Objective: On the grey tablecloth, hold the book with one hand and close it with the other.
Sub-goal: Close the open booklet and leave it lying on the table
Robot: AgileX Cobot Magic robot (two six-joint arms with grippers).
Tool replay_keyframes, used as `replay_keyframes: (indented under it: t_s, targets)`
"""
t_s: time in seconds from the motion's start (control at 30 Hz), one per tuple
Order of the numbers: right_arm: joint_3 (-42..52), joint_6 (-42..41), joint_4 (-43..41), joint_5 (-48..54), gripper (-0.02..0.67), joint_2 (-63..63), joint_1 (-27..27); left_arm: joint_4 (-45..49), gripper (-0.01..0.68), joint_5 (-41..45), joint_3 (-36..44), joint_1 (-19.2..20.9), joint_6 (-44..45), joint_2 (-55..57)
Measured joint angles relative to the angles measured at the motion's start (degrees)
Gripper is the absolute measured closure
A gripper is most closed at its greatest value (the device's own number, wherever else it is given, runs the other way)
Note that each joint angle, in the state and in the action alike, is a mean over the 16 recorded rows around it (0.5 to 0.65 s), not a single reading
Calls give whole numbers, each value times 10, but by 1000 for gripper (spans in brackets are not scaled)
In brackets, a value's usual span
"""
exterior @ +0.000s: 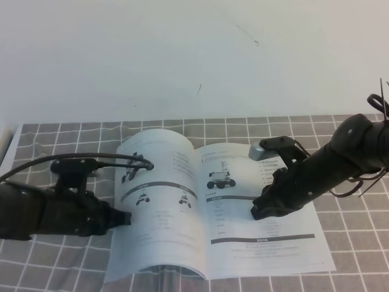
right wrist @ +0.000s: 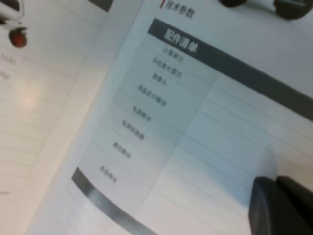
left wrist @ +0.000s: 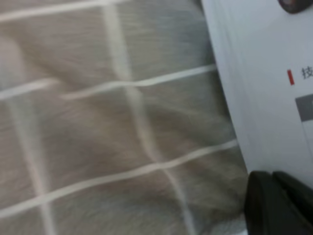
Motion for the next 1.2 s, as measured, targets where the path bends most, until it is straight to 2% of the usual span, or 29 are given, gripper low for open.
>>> replay_keyframes:
  t_s: [0.6, 0.77, 1.07, 1.2]
  targets:
    - [3, -1, -6, 6, 652, -12, 0, -84, 676, 236, -101, -14, 1, 13]
    - [8, 11, -55, 18, 652, -49, 3, -101, 676, 281, -122, -15, 1, 13]
    - [8, 63, -191, 41, 652, -175, 6, -112, 676, 320, -135, -15, 0, 13]
    - [2, 79, -218, 46, 652, -232, 7, -121, 676, 336, -135, -15, 0, 13]
